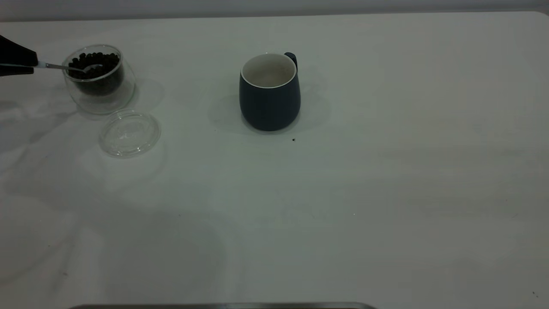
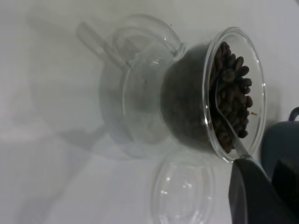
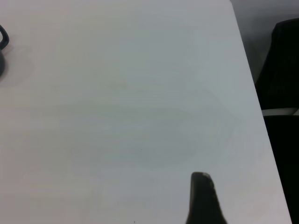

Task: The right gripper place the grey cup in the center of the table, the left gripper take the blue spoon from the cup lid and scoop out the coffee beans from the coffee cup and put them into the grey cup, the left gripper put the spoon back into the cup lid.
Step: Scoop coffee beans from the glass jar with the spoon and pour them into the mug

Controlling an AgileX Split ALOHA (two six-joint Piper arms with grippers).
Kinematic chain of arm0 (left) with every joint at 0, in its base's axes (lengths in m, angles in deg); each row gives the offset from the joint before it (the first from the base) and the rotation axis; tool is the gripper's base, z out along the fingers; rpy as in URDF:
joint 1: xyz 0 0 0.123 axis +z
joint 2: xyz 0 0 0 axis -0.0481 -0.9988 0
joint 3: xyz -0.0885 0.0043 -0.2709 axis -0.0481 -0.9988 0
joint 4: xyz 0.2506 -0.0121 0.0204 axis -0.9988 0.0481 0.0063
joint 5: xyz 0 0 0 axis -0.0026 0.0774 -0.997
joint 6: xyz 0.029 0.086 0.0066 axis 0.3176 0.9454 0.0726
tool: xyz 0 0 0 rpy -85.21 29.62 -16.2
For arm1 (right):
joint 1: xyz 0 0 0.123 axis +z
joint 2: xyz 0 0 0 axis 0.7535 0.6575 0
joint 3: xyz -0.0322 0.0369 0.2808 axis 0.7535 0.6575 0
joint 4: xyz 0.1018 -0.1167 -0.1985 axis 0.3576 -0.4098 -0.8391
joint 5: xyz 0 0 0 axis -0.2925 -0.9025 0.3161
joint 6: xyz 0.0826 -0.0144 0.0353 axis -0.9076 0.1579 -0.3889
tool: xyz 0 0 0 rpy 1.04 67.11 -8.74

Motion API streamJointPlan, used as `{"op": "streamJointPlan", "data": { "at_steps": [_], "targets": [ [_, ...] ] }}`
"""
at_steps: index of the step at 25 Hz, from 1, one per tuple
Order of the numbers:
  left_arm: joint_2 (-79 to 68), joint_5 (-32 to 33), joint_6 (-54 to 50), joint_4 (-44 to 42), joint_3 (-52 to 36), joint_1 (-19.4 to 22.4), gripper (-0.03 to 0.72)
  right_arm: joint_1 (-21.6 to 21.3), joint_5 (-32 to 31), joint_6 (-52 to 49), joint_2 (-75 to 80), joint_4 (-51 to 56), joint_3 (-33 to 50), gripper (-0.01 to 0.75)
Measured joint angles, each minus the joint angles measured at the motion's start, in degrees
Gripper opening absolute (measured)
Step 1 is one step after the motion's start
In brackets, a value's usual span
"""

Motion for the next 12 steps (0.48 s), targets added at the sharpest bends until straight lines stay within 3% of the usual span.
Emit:
{"op": "streamJointPlan", "data": {
  "at_steps": [12],
  "targets": [
    [0.0, 3.43, -5.63, 0.0, 0.0, 3.2, 0.122, 0.0, 0.0, 0.0, 0.0, 0.0, 0.0, 0.459]
  ]
}}
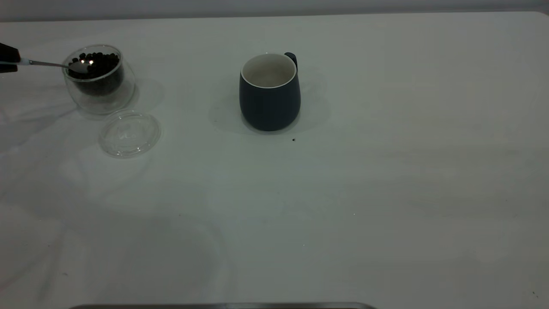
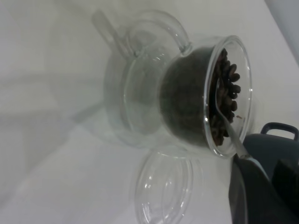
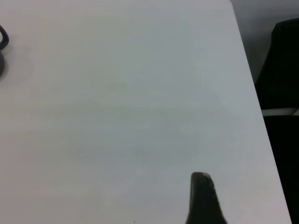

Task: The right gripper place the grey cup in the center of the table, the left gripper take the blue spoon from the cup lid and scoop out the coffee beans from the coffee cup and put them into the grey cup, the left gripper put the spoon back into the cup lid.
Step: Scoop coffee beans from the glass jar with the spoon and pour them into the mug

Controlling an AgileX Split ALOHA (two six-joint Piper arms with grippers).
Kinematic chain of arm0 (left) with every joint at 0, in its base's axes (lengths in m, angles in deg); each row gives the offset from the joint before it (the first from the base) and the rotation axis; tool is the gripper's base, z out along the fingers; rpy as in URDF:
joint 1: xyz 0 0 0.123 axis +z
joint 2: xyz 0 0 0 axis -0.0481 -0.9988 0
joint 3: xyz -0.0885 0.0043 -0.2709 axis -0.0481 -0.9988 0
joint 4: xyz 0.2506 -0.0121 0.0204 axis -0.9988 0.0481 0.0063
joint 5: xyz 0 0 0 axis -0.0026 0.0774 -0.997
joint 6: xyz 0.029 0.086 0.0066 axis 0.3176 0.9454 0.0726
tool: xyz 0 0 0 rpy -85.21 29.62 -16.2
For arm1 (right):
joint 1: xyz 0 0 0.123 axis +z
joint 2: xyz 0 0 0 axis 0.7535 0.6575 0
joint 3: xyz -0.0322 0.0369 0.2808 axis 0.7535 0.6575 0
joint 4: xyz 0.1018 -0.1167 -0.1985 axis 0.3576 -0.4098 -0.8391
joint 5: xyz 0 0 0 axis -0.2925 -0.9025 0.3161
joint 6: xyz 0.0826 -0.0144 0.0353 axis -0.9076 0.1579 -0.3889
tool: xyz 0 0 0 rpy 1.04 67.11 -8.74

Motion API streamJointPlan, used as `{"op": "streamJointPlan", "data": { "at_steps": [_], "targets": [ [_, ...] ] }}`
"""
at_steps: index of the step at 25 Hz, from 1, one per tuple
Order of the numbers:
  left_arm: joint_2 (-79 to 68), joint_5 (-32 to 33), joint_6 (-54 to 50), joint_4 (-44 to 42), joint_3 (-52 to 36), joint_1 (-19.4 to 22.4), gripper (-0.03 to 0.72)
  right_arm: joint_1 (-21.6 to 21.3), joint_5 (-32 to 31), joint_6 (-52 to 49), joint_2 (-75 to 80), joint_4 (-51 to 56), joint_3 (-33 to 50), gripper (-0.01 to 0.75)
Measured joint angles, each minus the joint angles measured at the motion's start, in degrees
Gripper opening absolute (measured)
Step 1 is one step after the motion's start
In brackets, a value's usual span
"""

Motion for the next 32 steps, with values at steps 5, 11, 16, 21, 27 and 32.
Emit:
{"op": "streamJointPlan", "data": {
  "at_steps": [5, 11, 16, 21, 27, 32],
  "targets": [
    [-0.05, -0.13, -1.39, 0.0, 0.0, 0.0, 0.122, 0.0, 0.0, 0.0, 0.0, 0.0, 0.0, 0.459],
    [-1.62, -1.8, -1.39, 1.38, 0.0, 0.0, 0.122, 0.0, 0.0, 0.0, 0.0, 0.0, 0.0, 0.459],
    [-5.49, 1.02, -1.34, 5.19, 0.05, 0.0, 0.122, 0.0, 0.0, 0.0, 0.0, 0.0, 0.0, 0.459],
    [-7.07, 2.94, -0.17, 8.71, 0.05, 0.0, 0.122, 0.0, 0.0, 0.0, 0.0, 0.0, 0.0, 0.459],
    [-7.07, 4.26, -0.01, 9.86, 0.05, 0.55, 0.122, 0.0, 0.0, 0.0, 0.0, 0.0, 0.0, 0.459],
    [-7.07, 6.64, -1.58, 9.55, 0.05, 2.75, 0.122, 0.0, 0.0, 0.0, 0.0, 0.0, 0.0, 0.459]
  ]
}}
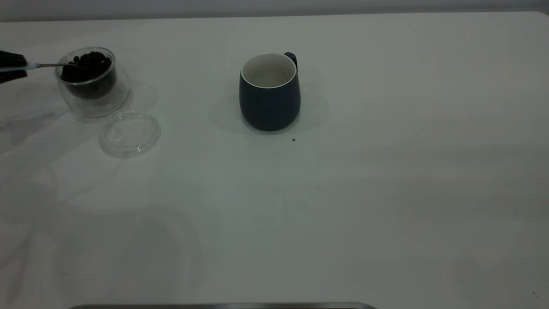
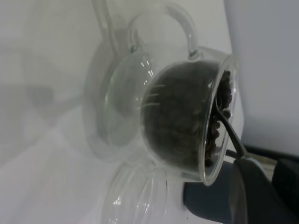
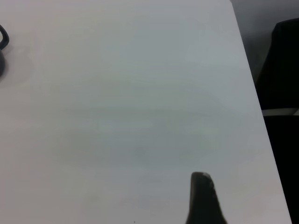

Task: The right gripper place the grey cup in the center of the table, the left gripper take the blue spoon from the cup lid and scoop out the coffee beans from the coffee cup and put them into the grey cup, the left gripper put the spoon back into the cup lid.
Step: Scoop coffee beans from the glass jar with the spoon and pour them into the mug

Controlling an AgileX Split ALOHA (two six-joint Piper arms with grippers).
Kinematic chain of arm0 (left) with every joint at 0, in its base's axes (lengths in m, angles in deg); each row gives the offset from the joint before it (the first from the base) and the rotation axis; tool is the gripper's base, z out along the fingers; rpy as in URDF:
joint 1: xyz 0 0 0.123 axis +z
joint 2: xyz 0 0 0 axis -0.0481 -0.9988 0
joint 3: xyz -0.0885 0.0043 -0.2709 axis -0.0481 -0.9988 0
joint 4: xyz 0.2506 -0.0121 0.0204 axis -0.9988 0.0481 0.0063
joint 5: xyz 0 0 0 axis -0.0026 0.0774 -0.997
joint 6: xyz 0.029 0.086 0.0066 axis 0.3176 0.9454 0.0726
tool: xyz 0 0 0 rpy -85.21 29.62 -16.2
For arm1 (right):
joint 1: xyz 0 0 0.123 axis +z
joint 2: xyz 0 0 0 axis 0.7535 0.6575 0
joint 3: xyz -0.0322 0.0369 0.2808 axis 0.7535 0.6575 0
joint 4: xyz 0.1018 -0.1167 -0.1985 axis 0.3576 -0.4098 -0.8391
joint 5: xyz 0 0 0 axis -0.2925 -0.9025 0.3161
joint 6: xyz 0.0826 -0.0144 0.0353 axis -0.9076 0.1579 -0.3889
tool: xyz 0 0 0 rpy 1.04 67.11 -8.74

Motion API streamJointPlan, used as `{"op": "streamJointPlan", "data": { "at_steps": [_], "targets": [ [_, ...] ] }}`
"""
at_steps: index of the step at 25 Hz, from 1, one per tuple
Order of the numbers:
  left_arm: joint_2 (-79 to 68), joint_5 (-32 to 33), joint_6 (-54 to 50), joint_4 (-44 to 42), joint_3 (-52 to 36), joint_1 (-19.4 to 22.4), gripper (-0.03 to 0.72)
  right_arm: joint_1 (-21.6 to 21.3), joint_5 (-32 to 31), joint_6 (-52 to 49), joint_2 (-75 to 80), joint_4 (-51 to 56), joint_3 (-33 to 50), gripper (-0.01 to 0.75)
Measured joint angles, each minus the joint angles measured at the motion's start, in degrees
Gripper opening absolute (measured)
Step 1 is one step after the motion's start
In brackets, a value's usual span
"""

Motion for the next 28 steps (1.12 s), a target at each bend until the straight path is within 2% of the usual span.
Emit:
{"op": "streamJointPlan", "data": {
  "at_steps": [8, 28],
  "targets": [
    [0.0, 1.89, -1.42, -4.37, 0.0, 2.05, 0.122, 0.0, 0.0, 0.0, 0.0, 0.0, 0.0, 0.459],
    [0.0, 8.51, -2.57, -3.58, 0.0, 3.33, 0.122, 0.0, 0.0, 0.0, 0.0, -0.01, 0.0, 0.459]
  ]
}}
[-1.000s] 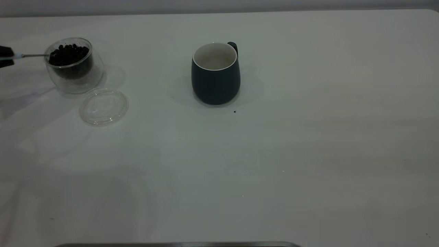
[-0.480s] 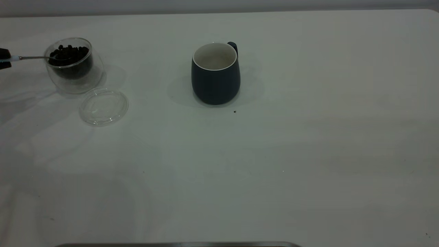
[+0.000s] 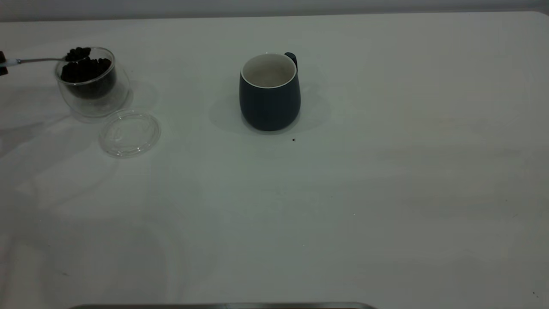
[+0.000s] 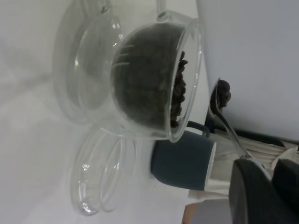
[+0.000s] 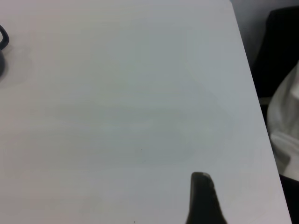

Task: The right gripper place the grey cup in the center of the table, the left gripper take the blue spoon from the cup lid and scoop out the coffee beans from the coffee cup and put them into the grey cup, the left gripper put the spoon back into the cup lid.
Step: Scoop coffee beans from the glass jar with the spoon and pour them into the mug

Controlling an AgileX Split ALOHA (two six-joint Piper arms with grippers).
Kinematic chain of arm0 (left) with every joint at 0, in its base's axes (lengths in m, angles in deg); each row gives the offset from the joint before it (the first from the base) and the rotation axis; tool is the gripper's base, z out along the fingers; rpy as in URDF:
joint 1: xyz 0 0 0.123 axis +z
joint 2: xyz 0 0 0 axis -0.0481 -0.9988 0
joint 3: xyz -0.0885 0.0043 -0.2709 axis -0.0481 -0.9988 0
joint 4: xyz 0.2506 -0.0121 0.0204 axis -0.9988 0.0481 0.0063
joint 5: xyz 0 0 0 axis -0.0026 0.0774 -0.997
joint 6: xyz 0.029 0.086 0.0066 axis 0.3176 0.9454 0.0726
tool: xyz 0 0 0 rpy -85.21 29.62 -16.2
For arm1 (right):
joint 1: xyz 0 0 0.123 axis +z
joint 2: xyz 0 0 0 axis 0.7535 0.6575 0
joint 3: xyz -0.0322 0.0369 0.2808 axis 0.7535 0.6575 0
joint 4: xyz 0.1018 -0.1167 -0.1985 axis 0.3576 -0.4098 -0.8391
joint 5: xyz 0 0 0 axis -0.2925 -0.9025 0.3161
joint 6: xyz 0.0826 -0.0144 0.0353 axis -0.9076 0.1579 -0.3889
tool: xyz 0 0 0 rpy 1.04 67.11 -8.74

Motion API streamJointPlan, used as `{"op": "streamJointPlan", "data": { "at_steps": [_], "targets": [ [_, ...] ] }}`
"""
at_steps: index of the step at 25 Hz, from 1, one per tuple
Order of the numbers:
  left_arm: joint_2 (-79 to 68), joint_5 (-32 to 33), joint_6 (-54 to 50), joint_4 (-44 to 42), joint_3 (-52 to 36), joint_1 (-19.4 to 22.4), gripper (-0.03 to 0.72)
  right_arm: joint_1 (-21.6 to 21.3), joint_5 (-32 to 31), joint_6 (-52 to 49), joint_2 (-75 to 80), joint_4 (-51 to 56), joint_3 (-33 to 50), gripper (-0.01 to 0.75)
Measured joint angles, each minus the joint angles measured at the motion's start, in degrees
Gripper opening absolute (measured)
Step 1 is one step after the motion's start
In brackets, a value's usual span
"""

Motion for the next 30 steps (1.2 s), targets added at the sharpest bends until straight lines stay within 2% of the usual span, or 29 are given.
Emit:
{"op": "streamJointPlan", "data": {
  "at_steps": [4, 10, 23, 30],
  "targets": [
    [0.0, 0.04, -0.48, 0.27, 0.0, -1.11, 0.122, 0.0, 0.0, 0.0, 0.0, 0.0, 0.0, 0.459],
    [0.0, 0.04, -1.17, 1.04, 0.0, -5.86, 0.122, 0.0, 0.0, 0.0, 0.0, 0.0, 0.0, 0.459],
    [0.0, -0.02, -1.69, 5.92, 0.0, -19.67, 0.122, 0.0, 0.0, 0.0, 0.0, 0.0, 0.0, 0.459],
    [0.0, -2.77, -1.63, 9.5, 0.0, -26.72, 0.122, 0.0, 0.0, 0.0, 0.0, 0.0, 0.0, 0.459]
  ]
}}
